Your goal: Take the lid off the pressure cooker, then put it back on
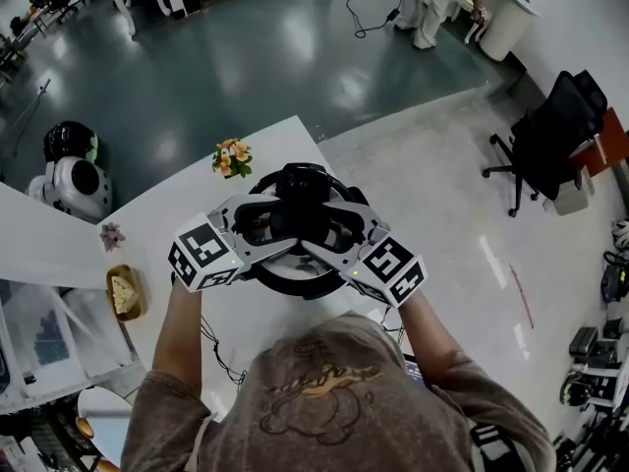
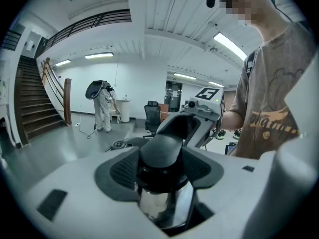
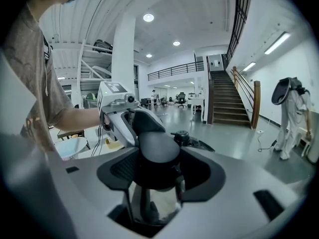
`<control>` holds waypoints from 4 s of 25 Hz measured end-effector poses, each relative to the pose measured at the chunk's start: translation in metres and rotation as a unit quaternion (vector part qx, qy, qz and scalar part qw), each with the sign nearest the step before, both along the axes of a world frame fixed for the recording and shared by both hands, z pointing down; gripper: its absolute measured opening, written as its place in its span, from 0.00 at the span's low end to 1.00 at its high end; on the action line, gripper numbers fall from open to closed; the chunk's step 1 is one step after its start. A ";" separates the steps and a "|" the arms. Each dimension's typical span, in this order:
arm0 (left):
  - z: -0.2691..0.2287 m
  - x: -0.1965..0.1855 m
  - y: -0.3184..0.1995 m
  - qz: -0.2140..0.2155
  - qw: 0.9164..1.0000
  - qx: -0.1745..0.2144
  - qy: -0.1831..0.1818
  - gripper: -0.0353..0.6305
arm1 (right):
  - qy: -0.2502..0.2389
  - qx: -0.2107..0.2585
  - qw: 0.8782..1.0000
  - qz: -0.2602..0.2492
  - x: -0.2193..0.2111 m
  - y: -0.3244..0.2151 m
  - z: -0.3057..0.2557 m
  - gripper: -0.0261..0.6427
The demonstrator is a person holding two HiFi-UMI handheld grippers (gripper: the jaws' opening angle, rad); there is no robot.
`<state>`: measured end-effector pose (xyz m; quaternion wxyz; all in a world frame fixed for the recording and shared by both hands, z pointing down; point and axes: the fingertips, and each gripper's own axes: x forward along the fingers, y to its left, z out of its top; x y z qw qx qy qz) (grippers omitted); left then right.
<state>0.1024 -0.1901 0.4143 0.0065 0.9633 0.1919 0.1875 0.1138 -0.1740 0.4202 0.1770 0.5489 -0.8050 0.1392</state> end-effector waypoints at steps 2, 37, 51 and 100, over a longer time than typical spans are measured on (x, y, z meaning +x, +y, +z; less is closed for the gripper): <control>0.000 0.000 -0.001 0.000 1.000 -0.002 0.000 0.46 | -0.002 0.000 1.000 -0.003 -0.001 -0.001 0.000 0.42; -0.001 0.003 0.001 -0.096 0.995 -0.012 -0.004 0.46 | -0.017 0.001 0.994 -0.104 0.006 0.000 0.000 0.42; 0.000 -0.001 0.003 -0.226 0.974 -0.013 -0.005 0.46 | -0.014 0.005 0.974 -0.226 0.006 -0.002 0.001 0.42; -0.026 -0.111 0.149 -0.357 0.931 -0.015 0.080 0.48 | -0.030 0.093 0.990 -0.098 -0.036 0.156 -0.041 0.36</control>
